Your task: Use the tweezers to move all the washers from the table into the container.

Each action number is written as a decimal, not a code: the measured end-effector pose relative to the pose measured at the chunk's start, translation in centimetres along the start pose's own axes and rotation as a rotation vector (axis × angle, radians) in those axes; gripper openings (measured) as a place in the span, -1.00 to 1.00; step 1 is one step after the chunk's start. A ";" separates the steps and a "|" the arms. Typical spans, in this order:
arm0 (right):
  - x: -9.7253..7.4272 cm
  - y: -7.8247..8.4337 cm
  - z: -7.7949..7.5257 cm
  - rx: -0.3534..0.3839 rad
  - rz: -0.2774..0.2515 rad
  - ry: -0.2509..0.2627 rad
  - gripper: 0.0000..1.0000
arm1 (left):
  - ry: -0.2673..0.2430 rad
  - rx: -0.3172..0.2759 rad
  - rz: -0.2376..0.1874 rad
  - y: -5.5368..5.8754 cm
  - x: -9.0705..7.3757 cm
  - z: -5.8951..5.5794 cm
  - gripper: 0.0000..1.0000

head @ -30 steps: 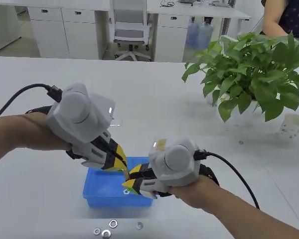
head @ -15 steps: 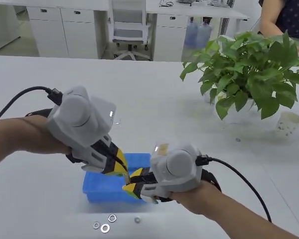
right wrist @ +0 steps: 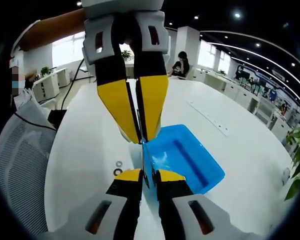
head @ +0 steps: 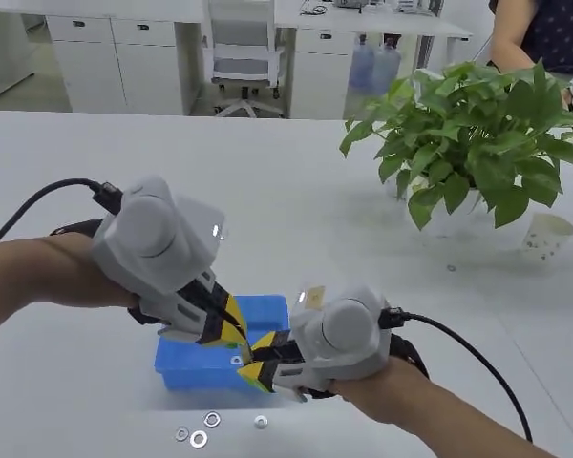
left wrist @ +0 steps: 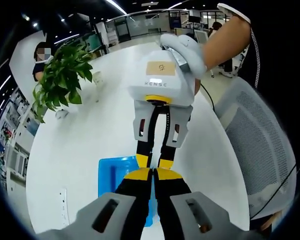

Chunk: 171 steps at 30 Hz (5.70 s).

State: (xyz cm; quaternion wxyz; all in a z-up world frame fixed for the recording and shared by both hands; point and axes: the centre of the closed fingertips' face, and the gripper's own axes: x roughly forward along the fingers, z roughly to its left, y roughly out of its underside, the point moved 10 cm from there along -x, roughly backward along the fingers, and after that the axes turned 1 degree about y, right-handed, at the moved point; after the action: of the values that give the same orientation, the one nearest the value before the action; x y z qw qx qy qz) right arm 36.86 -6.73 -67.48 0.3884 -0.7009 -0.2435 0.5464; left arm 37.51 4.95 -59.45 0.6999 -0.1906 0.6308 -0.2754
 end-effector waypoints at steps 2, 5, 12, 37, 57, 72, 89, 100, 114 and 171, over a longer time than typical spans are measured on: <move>0.0 0.3 0.2 0.003 0.002 -0.001 -0.76 | 0.003 0.001 0.001 0.0 0.2 -0.2 -0.88; 0.0 0.7 0.6 0.004 0.006 -0.006 -0.76 | 0.011 0.000 0.002 0.0 0.5 -0.5 -0.88; 0.1 1.5 1.2 0.012 0.014 -0.009 -0.75 | 0.030 0.001 0.008 0.3 1.4 -0.9 -0.88; 0.9 3.8 2.8 0.008 0.067 -0.029 -0.75 | 0.075 -0.009 0.009 1.2 3.7 -2.3 -0.88; 1.5 4.4 2.7 -0.003 0.087 -0.034 -0.73 | 0.073 -0.014 0.002 1.6 4.1 -2.4 -0.88; 1.1 4.6 3.1 0.037 0.078 -0.020 -0.59 | 0.056 -0.017 -0.014 1.4 4.4 -2.0 -0.88; 0.9 4.6 2.3 0.048 0.057 -0.042 -0.77 | 0.069 -0.020 -0.009 1.4 4.5 -1.6 -0.88; 0.9 4.5 2.3 0.055 0.062 -0.047 -0.81 | 0.067 -0.020 -0.006 1.5 4.4 -1.8 -0.88; 0.5 3.8 2.5 0.050 0.060 -0.048 -0.81 | 0.060 -0.020 -0.004 1.3 3.5 -2.0 -0.88; 1.3 -3.8 -2.7 -0.039 0.010 -0.053 -0.81 | -0.045 -0.003 0.003 0.8 -3.3 2.8 -0.88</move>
State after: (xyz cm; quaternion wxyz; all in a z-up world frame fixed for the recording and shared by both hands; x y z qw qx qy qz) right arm 40.11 -4.28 -64.92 0.3654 -0.6946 -0.2607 0.5622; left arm 40.21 7.41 -56.96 0.7141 -0.1969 0.6156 -0.2692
